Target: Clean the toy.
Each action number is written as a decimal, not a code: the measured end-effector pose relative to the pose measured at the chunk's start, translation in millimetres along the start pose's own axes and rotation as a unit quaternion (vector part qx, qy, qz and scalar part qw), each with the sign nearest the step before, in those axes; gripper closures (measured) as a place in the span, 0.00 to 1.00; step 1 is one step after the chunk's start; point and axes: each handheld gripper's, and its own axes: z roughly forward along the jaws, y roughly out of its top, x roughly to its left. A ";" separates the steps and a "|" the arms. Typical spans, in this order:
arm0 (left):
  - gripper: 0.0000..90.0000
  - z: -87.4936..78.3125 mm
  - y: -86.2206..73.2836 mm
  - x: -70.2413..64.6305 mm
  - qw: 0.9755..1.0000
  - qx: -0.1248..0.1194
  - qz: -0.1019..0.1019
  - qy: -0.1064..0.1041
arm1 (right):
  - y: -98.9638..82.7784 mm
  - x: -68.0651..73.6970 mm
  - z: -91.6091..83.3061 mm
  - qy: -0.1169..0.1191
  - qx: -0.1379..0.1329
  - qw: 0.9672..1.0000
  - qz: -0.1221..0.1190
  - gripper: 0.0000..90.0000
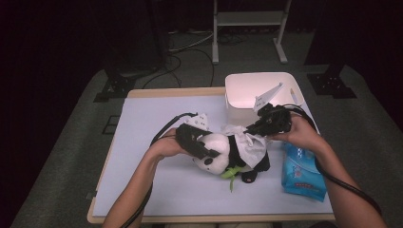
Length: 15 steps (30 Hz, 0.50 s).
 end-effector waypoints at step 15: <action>0.15 -4.2 -12.7 -1.2 0.997 0.003 -0.062 -0.036 | -5.4 16.8 11.7 0.026 -0.004 1.000 -0.014 0.94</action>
